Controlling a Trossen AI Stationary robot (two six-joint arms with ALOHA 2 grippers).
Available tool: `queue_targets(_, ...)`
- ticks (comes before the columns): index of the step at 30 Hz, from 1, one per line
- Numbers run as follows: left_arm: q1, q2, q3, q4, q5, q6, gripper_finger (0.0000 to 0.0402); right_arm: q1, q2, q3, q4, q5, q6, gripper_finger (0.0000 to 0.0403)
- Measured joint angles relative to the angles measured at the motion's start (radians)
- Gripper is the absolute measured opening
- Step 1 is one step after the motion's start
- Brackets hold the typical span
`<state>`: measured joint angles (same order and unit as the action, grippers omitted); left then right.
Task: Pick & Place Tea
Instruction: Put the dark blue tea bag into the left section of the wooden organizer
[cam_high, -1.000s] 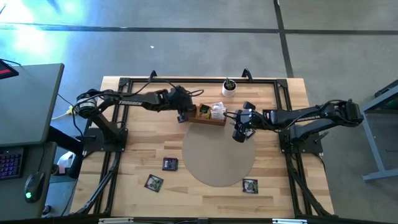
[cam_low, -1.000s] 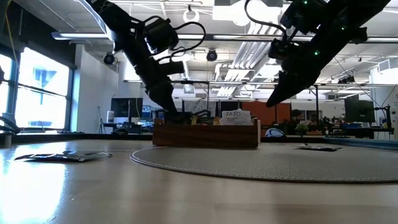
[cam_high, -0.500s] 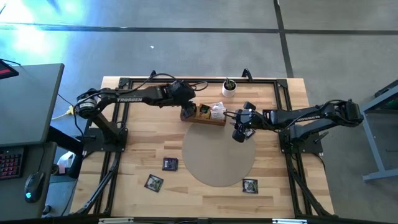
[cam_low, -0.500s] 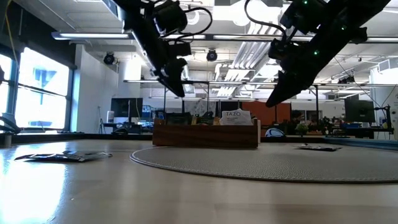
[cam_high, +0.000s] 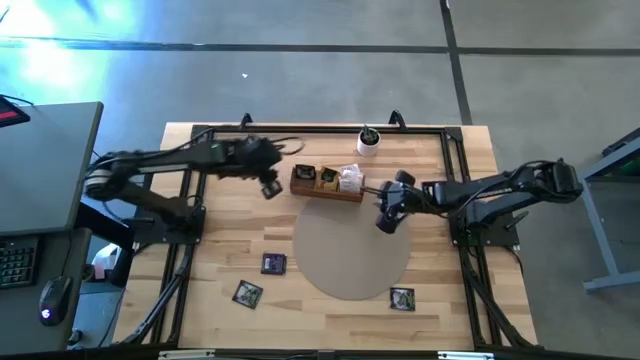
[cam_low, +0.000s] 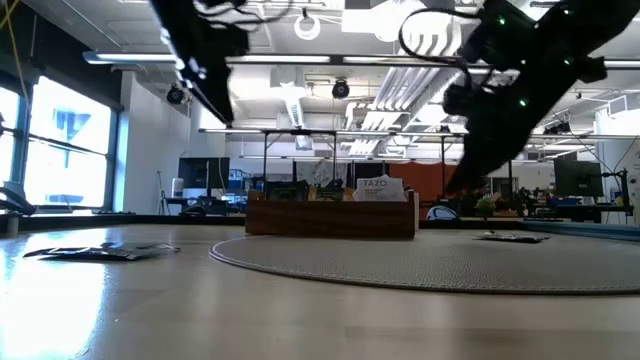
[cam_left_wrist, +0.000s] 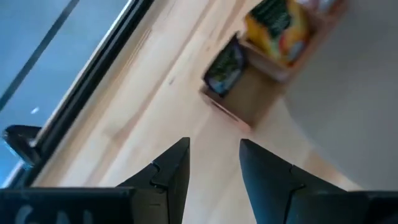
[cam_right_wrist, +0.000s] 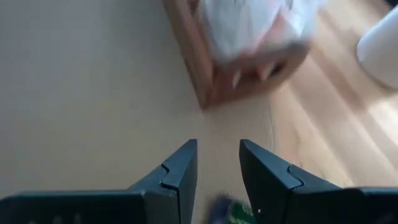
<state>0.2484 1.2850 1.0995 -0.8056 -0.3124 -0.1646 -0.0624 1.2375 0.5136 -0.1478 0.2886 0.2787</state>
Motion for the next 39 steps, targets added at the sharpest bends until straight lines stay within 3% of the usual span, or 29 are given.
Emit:
queue_targets(3,-0.036,-0.131,-0.126,0.054,0.011,-0.049,0.0137,0.0,-0.003,-0.047,0.003,0.023,-0.051,0.0116)
queue_targets(7,-0.082,-0.253,-0.256,0.16,0.046,-0.098,0.0137,-0.04,-0.021,-0.07,0.003,0.133,-0.119,0.0116)
queue_targets(12,-0.106,-0.331,-0.336,0.23,0.073,-0.112,0.0137,-0.148,-0.062,-0.07,-0.012,0.005,-0.133,0.0116)
queue_targets(21,-0.105,-0.338,-0.342,0.239,0.071,-0.103,0.0137,-0.304,-0.078,-0.07,-0.169,-0.206,-0.021,0.0116)
queue_targets(30,-0.105,-0.338,-0.342,0.234,0.07,-0.102,0.0137,-0.367,-0.068,-0.07,-0.168,-0.266,0.002,0.0116)
queue_targets(39,-0.105,-0.338,-0.342,0.234,0.069,-0.099,0.0137,-0.372,0.022,-0.07,-0.144,-0.303,0.02,0.0116)
